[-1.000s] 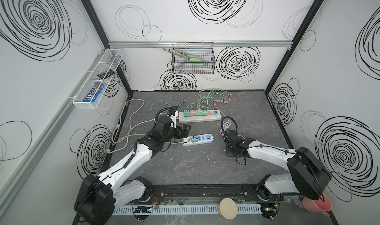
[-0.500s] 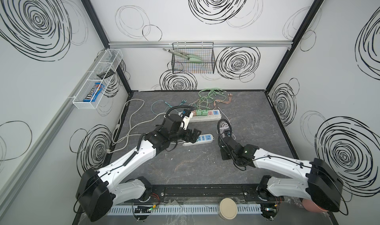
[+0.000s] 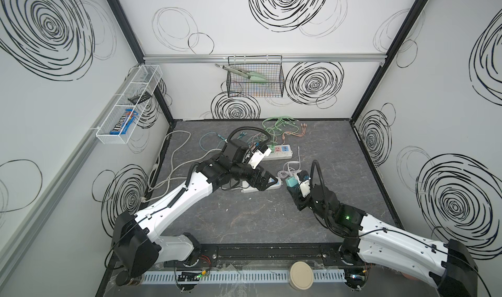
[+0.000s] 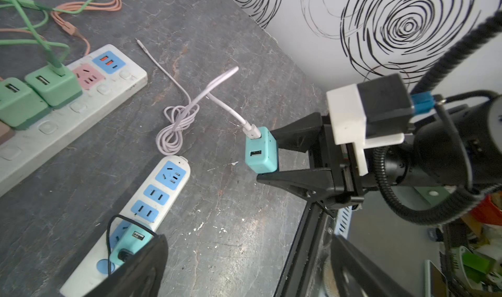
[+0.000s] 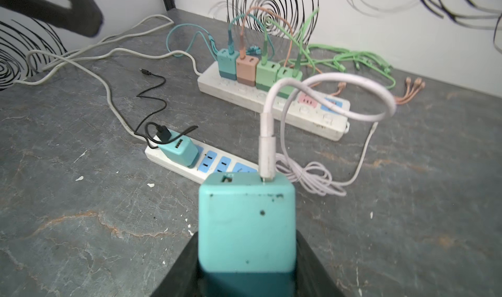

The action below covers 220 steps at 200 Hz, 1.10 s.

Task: Insert plugs into power strip
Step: Pass the plug.

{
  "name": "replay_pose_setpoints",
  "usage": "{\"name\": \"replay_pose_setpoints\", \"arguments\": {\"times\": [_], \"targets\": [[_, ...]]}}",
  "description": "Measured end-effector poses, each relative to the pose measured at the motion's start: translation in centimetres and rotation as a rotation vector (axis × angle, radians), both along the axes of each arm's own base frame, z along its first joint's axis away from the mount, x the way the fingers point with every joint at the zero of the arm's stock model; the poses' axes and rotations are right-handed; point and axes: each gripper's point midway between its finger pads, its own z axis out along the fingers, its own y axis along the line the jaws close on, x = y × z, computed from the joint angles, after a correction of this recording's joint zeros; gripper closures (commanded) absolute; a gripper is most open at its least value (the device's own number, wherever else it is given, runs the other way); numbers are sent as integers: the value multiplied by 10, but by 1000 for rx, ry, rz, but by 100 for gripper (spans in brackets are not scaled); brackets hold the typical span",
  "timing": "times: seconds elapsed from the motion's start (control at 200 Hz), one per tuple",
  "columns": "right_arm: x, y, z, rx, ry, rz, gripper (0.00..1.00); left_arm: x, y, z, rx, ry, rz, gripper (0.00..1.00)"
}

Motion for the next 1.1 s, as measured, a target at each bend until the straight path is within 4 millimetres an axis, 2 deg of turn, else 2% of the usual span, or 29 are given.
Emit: {"name": "replay_pose_setpoints", "arguments": {"times": [0.115, 0.3, 0.56, 0.72, 0.881, 1.101], "targets": [[1, 5, 12, -35, -92, 57, 71, -6, -6, 8, -38, 18, -53, 11], [-3, 12, 17, -82, -191, 139, 71, -12, -15, 13, -62, 30, -106, 19], [-9, 20, 25, -103, -281, 200, 72, -11, -22, -3, -45, 87, -115, 31], [-12, 26, 28, -98, -300, 221, 72, -18, -34, -5, -42, 83, -143, 43], [-14, 31, 35, -72, -320, 238, 72, -17, -42, -5, -55, 66, -150, 47], [-17, 35, 39, -67, -349, 266, 72, -13, -46, -20, -32, 96, -150, 53]]}}
